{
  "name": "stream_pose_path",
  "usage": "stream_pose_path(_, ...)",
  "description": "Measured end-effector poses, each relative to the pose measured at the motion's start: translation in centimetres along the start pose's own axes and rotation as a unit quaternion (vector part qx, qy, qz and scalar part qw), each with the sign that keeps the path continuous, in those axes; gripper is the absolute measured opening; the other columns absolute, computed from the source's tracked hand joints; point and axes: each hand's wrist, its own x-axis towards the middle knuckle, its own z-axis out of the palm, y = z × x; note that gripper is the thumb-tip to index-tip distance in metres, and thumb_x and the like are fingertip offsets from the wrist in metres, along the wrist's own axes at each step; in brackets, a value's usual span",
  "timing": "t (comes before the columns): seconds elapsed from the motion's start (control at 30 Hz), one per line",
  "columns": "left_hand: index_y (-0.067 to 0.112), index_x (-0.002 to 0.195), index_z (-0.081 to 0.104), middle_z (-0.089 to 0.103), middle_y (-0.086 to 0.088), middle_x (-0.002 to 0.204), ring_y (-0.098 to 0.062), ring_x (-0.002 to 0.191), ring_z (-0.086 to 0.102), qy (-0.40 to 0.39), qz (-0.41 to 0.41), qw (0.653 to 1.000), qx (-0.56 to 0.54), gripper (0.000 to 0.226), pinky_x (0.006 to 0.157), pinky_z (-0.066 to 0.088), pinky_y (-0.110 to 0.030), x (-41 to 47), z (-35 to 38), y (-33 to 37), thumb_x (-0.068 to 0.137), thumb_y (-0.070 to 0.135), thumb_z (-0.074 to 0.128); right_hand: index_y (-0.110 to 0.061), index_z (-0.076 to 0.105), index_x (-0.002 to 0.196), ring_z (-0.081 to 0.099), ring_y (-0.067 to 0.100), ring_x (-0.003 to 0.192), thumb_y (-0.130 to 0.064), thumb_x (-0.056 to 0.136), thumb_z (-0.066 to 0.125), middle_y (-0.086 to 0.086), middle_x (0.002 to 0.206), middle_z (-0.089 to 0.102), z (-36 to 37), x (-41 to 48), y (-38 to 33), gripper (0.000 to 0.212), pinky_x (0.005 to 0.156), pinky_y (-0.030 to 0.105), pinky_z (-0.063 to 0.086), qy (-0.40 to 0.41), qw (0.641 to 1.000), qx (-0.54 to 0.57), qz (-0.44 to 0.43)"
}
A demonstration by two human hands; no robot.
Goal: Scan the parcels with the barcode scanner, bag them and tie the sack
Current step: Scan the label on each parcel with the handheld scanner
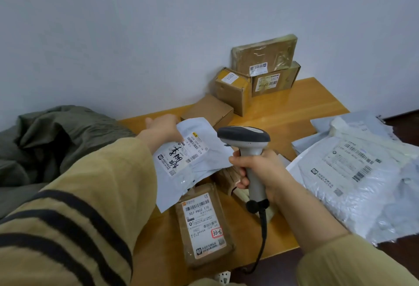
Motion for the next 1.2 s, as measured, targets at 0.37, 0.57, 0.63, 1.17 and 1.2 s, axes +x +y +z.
stream_pose_path(0.37,0.013,0.096,0.063,0.062,-0.003,0.075,-0.01,0.062,0.058,0.168,0.067,0.869,-0.46,0.016,0.072,0.052,-0.028,-4.5,-7.8,-0.1,0.084,0.003,0.067,-0.002,0.057,0.081,0.039,0.018,0.04,-0.003,0.08,0.07,0.008,0.049,0.045,1.3,-4.5,-2.2,0.013,0.045,0.027,0.044,-0.035,0.994,0.065,-0.079)
stream_pose_path(0.57,0.005,0.107,0.068,0.068,-0.009,0.092,-0.017,0.081,0.064,0.281,0.088,0.802,-0.52,0.022,0.086,0.052,-0.038,-6.5,-7.9,0.7,0.086,0.001,0.061,-0.003,0.059,0.081,0.04,0.018,0.039,-0.001,0.078,0.072,0.009,0.05,0.046,1.7,-7.4,-3.8,0.013,0.046,0.027,0.047,-0.033,0.986,0.092,-0.132)
stream_pose_path(0.63,0.004,0.106,0.068,0.068,-0.007,0.09,-0.019,0.084,0.062,0.295,0.079,0.787,-0.536,0.02,0.086,0.051,-0.037,-7.0,-7.8,1.0,0.087,0.002,0.062,-0.004,0.059,0.077,0.04,0.018,0.039,-0.002,0.078,0.072,0.008,0.05,0.047,1.7,-8.1,-3.9,0.013,0.048,0.029,0.047,-0.027,0.984,0.085,-0.151)
stream_pose_path(1.17,0.002,0.108,0.067,0.067,-0.006,0.091,-0.016,0.084,0.062,0.315,0.059,0.752,-0.576,0.021,0.08,0.052,-0.029,-9.5,-7.5,2.6,0.087,0.002,0.061,-0.002,0.058,0.077,0.041,0.019,0.04,-0.002,0.079,0.072,0.01,0.051,0.048,0.5,-10.6,-3.5,0.014,0.051,0.033,0.048,-0.006,0.981,0.06,-0.185)
stream_pose_path(1.2,0.003,0.107,0.067,0.067,-0.006,0.092,-0.017,0.084,0.062,0.315,0.058,0.751,-0.577,0.021,0.081,0.051,-0.03,-9.5,-7.5,2.7,0.087,0.002,0.061,-0.002,0.058,0.077,0.041,0.019,0.04,-0.002,0.079,0.072,0.01,0.051,0.049,0.5,-10.7,-3.6,0.014,0.051,0.032,0.048,-0.007,0.981,0.059,-0.186)
